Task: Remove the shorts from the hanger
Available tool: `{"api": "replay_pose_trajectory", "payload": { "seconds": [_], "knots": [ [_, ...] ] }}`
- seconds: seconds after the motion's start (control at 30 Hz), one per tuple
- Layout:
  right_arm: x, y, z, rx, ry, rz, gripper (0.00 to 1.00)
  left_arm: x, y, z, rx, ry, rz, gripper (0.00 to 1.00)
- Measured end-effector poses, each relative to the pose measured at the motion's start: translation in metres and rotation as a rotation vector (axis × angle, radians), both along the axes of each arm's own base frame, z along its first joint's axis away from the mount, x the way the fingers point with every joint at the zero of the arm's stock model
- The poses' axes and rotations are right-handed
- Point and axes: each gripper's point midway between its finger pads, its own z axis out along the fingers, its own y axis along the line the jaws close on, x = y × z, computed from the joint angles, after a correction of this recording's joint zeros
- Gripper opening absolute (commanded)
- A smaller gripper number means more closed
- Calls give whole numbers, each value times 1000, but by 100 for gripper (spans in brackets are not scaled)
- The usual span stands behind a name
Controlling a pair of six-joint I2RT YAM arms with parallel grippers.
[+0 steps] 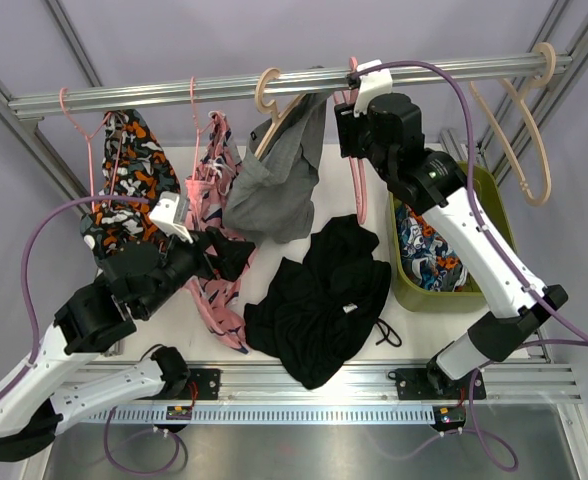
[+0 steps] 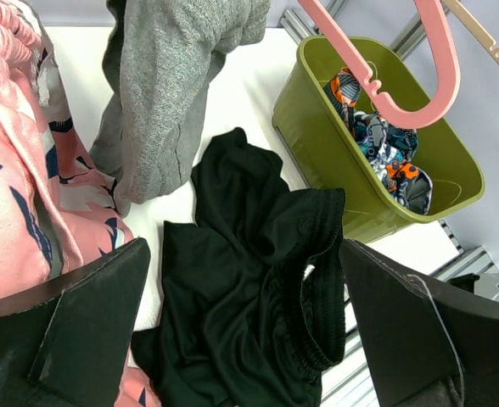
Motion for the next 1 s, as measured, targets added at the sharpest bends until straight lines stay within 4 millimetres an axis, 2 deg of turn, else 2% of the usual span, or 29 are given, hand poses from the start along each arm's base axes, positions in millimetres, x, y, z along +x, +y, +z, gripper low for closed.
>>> {"api": "replay_pose_trajectory", "payload": {
  "seconds": [0.2, 0.3, 0.33, 0.5, 0.67, 0.83, 1.0],
  "knots": [
    [13, 6, -18, -14, 30, -10, 52, -4, 4, -4, -18, 6, 3, 99],
    [16, 2, -29, -23, 51, -22, 42, -7, 8, -4, -41, 6, 6, 99],
    [18, 1, -31, -23, 56, -27, 35, -8, 9, -3, -48, 7, 7, 99],
    [21, -3, -44, -22, 82, -40, 17, -9, 9, -4, -68, 17, 10, 99],
    [22, -7, -45, 5, 88, -42, 3, -9, 8, -4, -71, 24, 11, 99],
    [27, -30, -42, 49, 105, -70, 0, -8, 7, -5, -70, 28, 11, 99],
    [25, -74, -35, 86, 112, -119, 0, -8, 6, -6, -69, 30, 8, 99]
  ]
}}
